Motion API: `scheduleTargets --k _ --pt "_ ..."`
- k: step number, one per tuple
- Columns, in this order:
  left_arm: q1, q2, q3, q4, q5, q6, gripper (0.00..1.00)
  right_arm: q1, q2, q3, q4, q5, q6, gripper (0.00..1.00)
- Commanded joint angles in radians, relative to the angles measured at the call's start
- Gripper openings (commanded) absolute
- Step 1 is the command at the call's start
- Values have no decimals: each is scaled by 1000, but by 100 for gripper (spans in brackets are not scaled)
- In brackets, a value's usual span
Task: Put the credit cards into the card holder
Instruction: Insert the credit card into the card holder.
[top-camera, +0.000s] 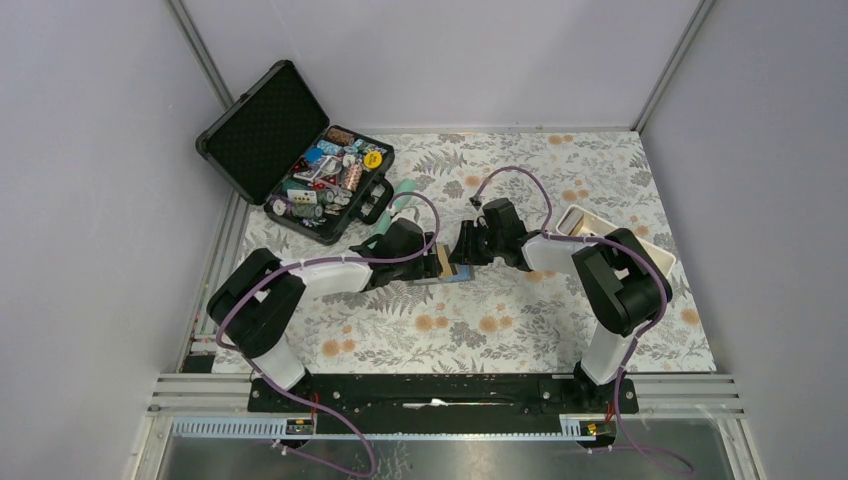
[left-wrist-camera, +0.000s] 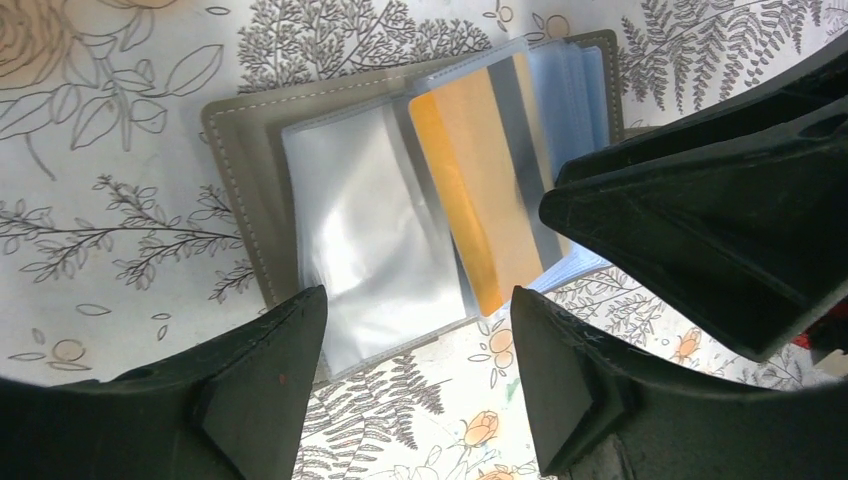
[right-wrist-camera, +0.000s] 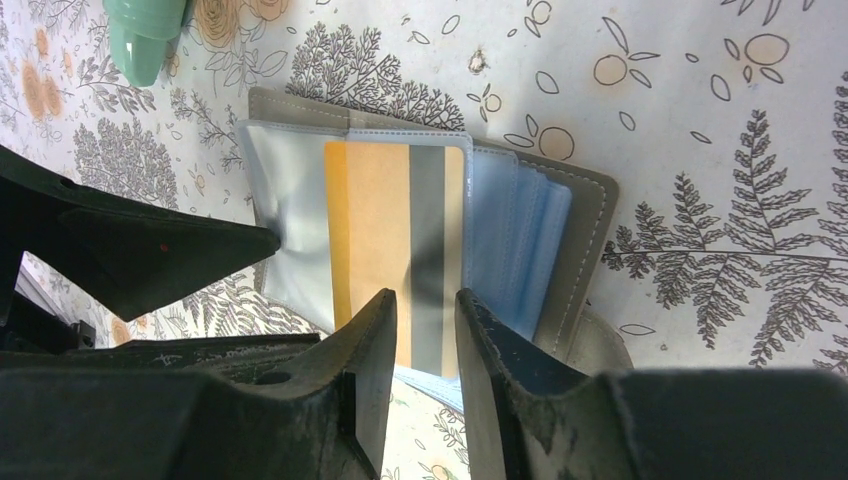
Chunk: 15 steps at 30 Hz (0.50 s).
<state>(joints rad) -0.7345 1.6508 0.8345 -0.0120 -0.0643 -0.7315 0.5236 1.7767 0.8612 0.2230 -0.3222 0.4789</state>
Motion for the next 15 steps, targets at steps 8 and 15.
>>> scheduleTargets --k 8,15 --pt "9 30 -97 -31 -16 21 55 12 16 35 -54 -56 -9 44" --pt "13 57 -112 -2 -1 24 46 23 -18 45 -25 -145 16 44"
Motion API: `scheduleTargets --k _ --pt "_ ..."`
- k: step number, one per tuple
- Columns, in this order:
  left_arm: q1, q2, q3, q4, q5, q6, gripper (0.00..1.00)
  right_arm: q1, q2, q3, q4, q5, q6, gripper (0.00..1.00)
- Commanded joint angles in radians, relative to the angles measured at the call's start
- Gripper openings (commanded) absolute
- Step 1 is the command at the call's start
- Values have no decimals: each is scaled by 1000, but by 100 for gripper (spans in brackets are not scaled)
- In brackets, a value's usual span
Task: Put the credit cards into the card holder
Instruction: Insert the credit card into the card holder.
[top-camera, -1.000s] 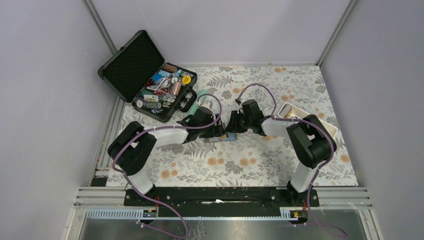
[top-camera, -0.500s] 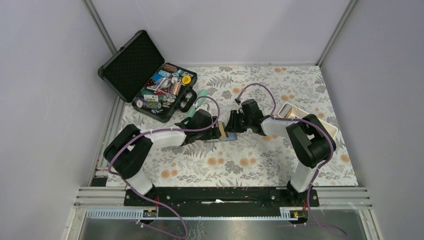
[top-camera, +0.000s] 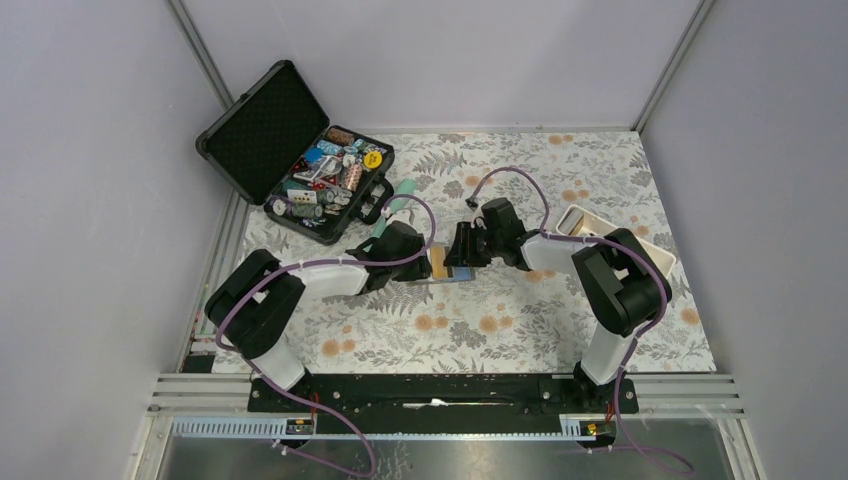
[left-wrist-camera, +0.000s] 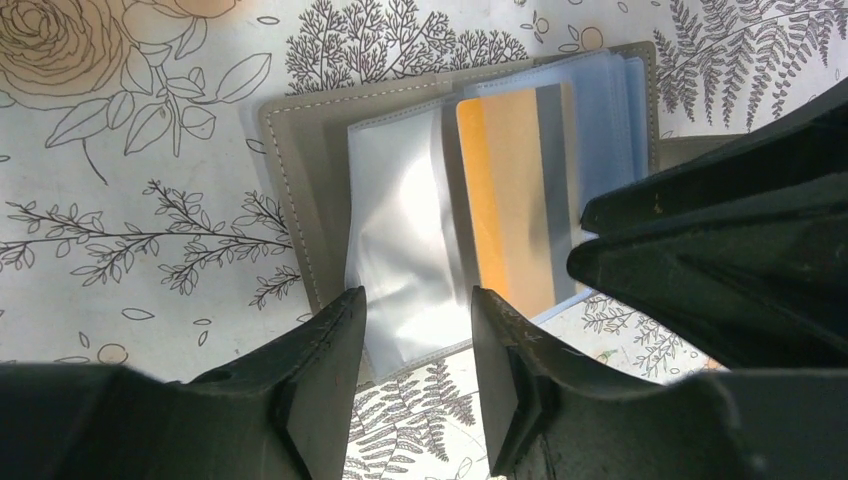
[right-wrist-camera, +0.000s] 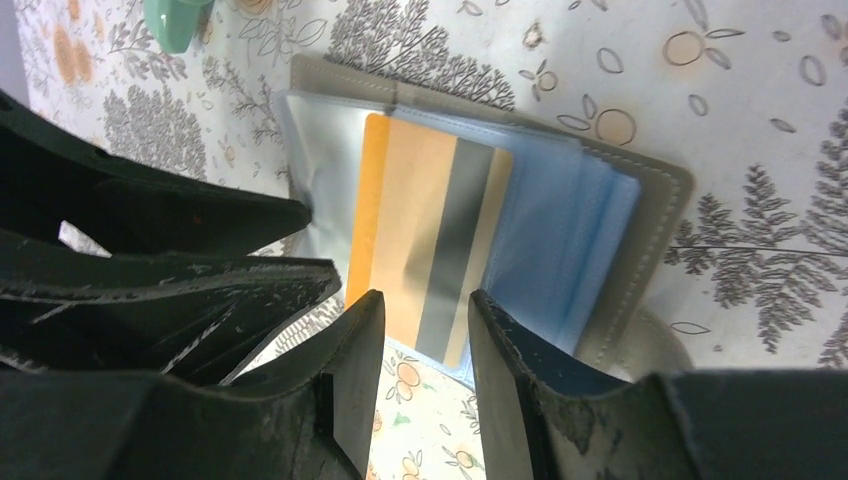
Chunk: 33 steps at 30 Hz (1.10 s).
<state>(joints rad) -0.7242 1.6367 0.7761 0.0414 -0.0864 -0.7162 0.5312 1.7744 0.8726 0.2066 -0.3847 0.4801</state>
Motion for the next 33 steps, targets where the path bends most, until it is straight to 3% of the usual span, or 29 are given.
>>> scheduleTargets --k 1,9,12,18,33 --pt "4 72 -57 -53 23 9 45 16 -20 36 -6 -94 19 44" --pt "11 74 -68 -46 34 9 43 19 -25 49 45 -160 58 43" --pt "13 76 -65 -48 31 10 43 19 -66 45 12 -96 48 43" --pt "14 59 -72 -19 36 26 42 13 -162 44 -128 146 -28 51" --pt "14 47 -13 -72 49 80 43 -65 -178 12 -240 292 -113 74"
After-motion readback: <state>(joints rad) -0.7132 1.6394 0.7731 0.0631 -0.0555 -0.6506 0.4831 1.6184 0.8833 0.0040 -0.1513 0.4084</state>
